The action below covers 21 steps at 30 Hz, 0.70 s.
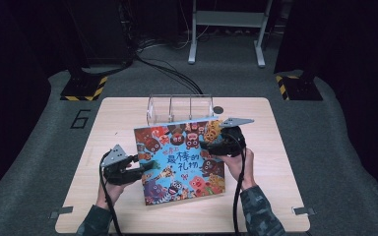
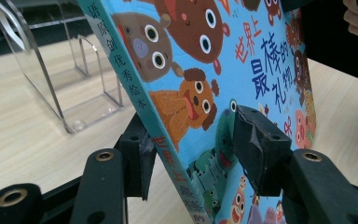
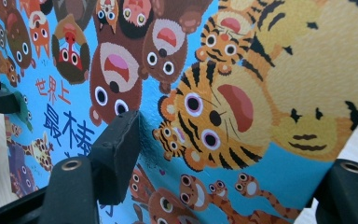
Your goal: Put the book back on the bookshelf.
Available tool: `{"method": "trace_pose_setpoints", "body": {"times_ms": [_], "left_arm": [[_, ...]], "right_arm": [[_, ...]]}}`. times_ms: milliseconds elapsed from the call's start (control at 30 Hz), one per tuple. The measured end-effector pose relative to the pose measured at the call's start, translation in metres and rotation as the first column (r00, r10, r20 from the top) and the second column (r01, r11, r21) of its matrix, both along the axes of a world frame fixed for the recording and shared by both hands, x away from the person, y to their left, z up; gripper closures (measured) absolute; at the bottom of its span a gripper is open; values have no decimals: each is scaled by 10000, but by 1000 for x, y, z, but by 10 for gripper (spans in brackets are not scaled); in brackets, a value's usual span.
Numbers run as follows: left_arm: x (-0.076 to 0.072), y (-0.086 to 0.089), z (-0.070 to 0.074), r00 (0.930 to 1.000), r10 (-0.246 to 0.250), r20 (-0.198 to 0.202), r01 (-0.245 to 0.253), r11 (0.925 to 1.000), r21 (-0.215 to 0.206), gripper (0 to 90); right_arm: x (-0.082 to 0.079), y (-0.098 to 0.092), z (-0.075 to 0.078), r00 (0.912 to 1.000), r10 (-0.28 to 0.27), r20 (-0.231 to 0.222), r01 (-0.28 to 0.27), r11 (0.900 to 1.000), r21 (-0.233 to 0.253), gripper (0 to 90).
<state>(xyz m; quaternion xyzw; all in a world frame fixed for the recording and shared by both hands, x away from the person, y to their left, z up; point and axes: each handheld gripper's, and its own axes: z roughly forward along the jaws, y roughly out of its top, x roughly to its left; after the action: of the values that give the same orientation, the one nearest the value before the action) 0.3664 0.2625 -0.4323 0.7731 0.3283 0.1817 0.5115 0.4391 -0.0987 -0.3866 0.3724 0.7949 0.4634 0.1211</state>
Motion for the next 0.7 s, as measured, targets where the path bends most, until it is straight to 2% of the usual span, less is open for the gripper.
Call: {"method": "trace_pose_setpoints", "body": {"times_ms": [133, 300, 467, 567, 667, 700], "left_arm": [[-2, -2, 3, 9994, 138, 304, -144, 9997, 198, 503], [-4, -2, 5, 9985, 246, 497, -271, 9984, 504, 502], [-6, -3, 6, 9961, 309, 830, -370, 9966, 732, 502], [-7, -6, 7, 9937, 490, 1011, -604, 9918, 1129, 503], [-9, -8, 6, 9906, 552, 1250, -772, 9808, 1790, 510], [-10, -8, 6, 9898, 549, 1312, -779, 9811, 1772, 512]], "right_arm": [[-3, 1, 3, 9995, -11, 314, 11, 10000, -20, 325], [-8, 2, 6, 9969, 63, 789, -49, 9998, -169, 328], [-12, 2, 7, 9942, 61, 1077, -38, 9998, -220, 329], [-15, 4, 8, 9909, 76, 1345, -30, 9994, -343, 328], [-19, 6, 11, 9859, 119, 1670, -25, 9984, -568, 329], [-19, 7, 11, 9838, 176, 1781, -65, 9980, -624, 328]]}}
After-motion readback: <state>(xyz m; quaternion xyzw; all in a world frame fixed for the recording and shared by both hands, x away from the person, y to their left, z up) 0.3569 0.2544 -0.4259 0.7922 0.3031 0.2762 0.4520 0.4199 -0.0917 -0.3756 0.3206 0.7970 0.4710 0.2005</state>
